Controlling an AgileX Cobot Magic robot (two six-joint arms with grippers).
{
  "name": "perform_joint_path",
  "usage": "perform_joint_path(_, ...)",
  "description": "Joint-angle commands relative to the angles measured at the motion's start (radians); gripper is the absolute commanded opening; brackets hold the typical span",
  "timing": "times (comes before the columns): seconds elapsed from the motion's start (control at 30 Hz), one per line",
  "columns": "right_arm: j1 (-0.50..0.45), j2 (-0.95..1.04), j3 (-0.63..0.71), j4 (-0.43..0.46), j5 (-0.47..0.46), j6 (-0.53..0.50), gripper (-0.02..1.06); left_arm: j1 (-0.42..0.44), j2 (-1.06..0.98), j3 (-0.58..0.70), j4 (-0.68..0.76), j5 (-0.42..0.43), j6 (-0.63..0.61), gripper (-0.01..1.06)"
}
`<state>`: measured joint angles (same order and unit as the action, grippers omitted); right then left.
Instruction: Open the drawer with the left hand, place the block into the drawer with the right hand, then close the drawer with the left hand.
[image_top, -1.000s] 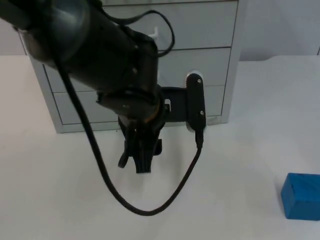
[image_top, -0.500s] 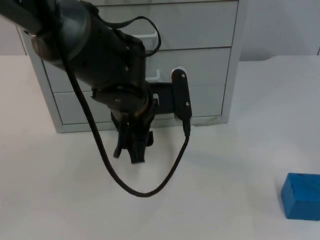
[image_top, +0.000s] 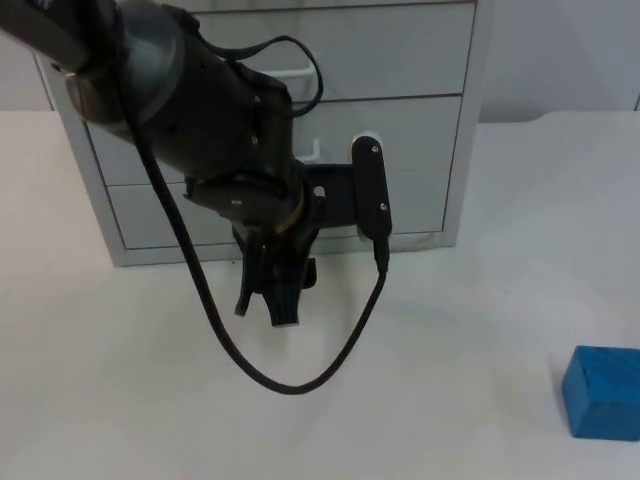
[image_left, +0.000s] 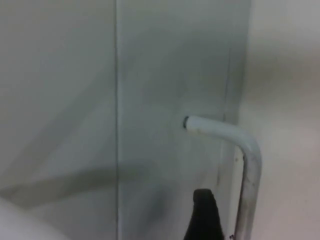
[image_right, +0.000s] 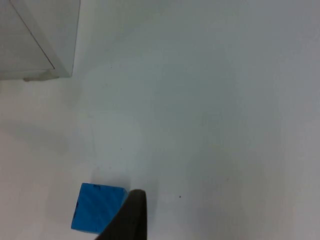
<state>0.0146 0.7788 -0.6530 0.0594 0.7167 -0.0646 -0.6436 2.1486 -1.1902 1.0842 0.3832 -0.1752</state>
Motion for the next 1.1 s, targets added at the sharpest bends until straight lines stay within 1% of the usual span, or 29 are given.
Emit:
perform_joint_path(0.0, -0.006, -0.004, 0.004, 0.002, -0.01, 0.0, 1.05, 0.006, 0.043, -0.002, -0.006, -0.015, -0.007, 0.59)
perform_joint_path(0.17, -0.006, -0.004, 0.004, 0.002, -0.012, 0.0, 1.05, 0.006, 0.06, -0.002, -0.023, -0.015, -0.007, 0.57)
perform_joint_path(0.2, -0.006, -0.004, 0.004, 0.002, -0.014, 0.0, 1.05, 0.006, 0.065, -0.002, -0.033, -0.015, -0.007, 0.54)
perform_joint_path(0.3, -0.006, -0.004, 0.004, 0.002, -0.019, 0.0, 1.05, 0.006, 0.067, -0.002, -0.082, -0.017, -0.007, 0.36)
perform_joint_path(0.33, -0.006, -0.004, 0.004, 0.002, -0.019, 0.0, 1.05, 0.006, 0.067, -0.002, -0.082, -0.019, -0.007, 0.27)
perform_joint_path(0.37, -0.006, -0.004, 0.004, 0.002, -0.019, 0.0, 1.05, 0.006, 0.067, -0.002, -0.082, -0.019, -0.007, 0.27)
perform_joint_path(0.47, -0.006, -0.004, 0.004, 0.002, -0.027, 0.0, 1.05, 0.006, 0.067, -0.002, -0.082, -0.023, -0.007, 0.11)
perform_joint_path(0.5, -0.006, -0.004, 0.004, 0.002, -0.027, 0.0, 1.05, 0.006, 0.067, -0.002, -0.082, -0.023, -0.007, 0.11)
perform_joint_path(0.57, -0.006, -0.004, 0.004, 0.002, -0.029, 0.0, 1.05, 0.006, 0.067, -0.002, -0.083, -0.023, -0.007, 0.0)
perform_joint_path(0.7, -0.006, -0.004, 0.004, 0.002, -0.031, 0.0, 1.05, 0.002, 0.067, -0.002, -0.101, -0.004, -0.007, 0.0)
perform_joint_path(0.77, -0.006, -0.004, 0.004, 0.002, -0.031, 0.0, 1.05, -0.014, 0.067, -0.002, -0.109, 0.036, -0.004, 0.0)
perform_joint_path(0.83, -0.006, -0.004, 0.004, 0.002, -0.033, 0.0, 1.05, -0.049, 0.065, 0.0, -0.114, 0.11, 0.007, 0.0)
perform_joint_path(0.87, -0.006, -0.004, 0.004, 0.002, -0.033, 0.0, 1.05, -0.049, 0.065, 0.0, -0.114, 0.11, 0.007, 0.0)
perform_joint_path(0.93, -0.006, -0.004, 0.004, 0.002, -0.033, 0.0, 1.05, -0.078, 0.053, 0.025, -0.121, 0.126, 0.007, 0.0)
perform_joint_path(1.0, -0.006, -0.004, 0.004, 0.002, -0.033, 0.0, 1.05, -0.103, 0.03, 0.076, -0.134, 0.103, 0.007, 0.0)
perform_joint_path(1.07, -0.006, -0.004, 0.004, 0.002, -0.033, 0.0, 1.05, -0.115, 0.016, 0.096, -0.148, 0.099, 0.007, 0.0)
